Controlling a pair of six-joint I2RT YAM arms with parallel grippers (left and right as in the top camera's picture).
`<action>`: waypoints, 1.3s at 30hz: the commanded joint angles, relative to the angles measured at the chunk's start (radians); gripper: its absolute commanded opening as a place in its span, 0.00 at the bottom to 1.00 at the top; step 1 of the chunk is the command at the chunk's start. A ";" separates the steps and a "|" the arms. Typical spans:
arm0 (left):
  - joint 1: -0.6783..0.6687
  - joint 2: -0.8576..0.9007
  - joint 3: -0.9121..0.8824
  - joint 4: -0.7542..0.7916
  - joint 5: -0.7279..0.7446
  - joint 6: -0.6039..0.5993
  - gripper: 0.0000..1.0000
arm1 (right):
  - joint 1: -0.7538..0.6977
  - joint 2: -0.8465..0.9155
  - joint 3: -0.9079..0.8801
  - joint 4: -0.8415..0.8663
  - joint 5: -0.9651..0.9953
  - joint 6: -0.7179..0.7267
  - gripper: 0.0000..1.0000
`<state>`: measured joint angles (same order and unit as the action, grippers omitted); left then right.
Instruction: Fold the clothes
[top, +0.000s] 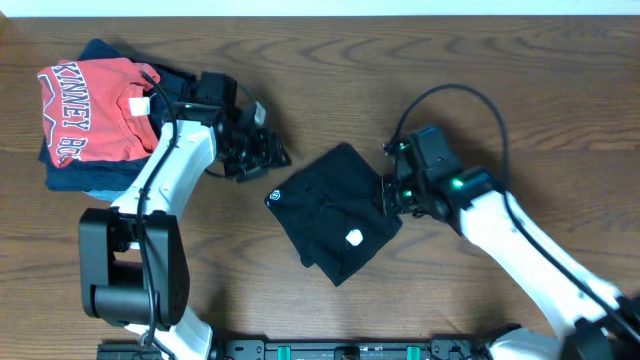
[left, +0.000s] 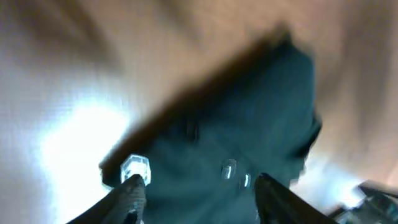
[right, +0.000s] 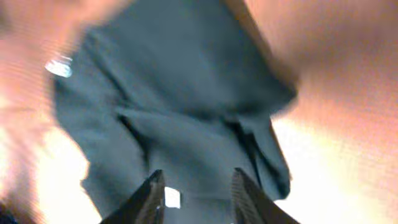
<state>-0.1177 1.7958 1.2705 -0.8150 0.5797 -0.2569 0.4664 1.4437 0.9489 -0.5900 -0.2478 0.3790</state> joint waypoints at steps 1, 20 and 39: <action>-0.002 -0.043 0.013 -0.102 0.023 0.058 0.59 | 0.010 -0.027 0.002 0.042 -0.016 -0.137 0.36; 0.000 -0.142 0.007 -0.509 0.063 0.337 0.58 | -0.037 0.405 0.001 0.127 -0.040 -0.033 0.13; -0.031 -0.186 -0.579 0.351 0.208 -0.352 0.99 | -0.066 0.406 0.001 0.121 -0.049 -0.009 0.15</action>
<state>-0.1265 1.6096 0.7380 -0.5266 0.7399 -0.4305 0.4129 1.8057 0.9649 -0.4576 -0.3637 0.3561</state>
